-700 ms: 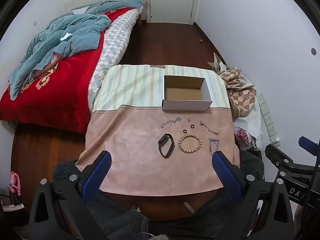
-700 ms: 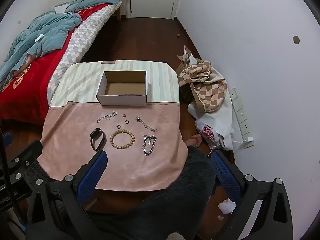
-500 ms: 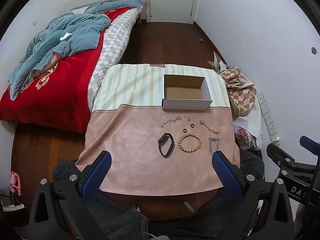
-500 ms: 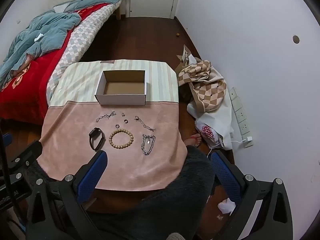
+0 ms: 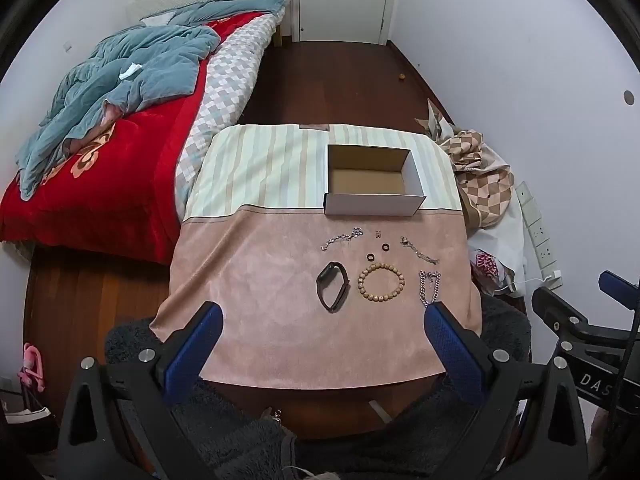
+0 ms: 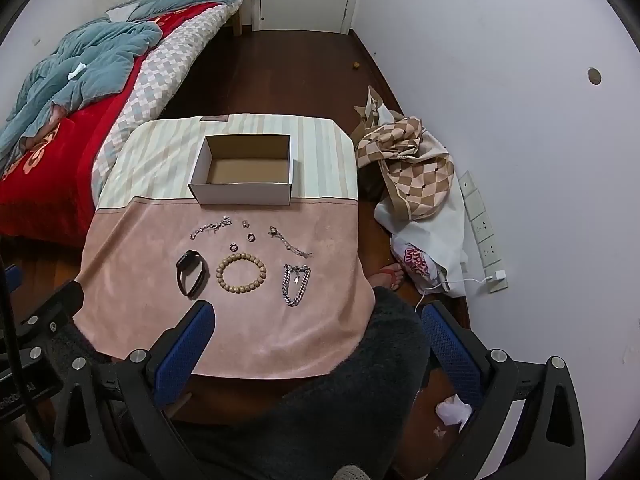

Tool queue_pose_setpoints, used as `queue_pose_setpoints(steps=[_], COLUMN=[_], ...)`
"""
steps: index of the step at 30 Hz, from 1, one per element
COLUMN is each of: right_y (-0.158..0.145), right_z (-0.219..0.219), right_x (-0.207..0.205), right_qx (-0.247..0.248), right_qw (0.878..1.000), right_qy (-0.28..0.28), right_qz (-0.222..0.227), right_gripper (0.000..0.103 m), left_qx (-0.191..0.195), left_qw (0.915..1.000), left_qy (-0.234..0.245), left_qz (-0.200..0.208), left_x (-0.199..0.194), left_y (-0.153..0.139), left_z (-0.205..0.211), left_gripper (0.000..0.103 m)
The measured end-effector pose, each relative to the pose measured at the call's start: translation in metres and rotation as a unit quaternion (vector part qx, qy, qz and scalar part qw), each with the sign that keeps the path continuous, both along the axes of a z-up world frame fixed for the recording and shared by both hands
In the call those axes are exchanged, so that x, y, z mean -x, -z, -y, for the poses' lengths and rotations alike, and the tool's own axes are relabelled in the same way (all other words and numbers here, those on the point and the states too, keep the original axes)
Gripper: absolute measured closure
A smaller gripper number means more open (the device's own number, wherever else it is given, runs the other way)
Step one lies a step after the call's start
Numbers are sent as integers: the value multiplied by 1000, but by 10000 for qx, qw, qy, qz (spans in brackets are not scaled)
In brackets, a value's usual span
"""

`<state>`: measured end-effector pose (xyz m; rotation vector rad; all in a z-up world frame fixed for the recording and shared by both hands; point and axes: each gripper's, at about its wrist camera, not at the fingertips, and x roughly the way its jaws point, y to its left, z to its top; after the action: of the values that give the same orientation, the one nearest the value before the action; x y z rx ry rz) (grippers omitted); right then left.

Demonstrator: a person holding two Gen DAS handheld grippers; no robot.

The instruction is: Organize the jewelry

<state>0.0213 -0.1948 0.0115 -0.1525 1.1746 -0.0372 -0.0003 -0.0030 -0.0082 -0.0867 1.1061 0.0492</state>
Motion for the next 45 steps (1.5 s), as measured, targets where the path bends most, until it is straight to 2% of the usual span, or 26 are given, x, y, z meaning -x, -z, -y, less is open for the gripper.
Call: queue_pose_setpoints(steps=[45], right_y=[-14], right_z=[3], right_x=[4], right_qx=[-18], right_qw=[9999], right_qy=[-56], right_qz=[124], right_gripper=[0], left_qx=[-50], left_qw=[9999], left_qy=[15], left_qz=[103], left_x=[2], left_y=[-13], left_z=[4], left_gripper=[0])
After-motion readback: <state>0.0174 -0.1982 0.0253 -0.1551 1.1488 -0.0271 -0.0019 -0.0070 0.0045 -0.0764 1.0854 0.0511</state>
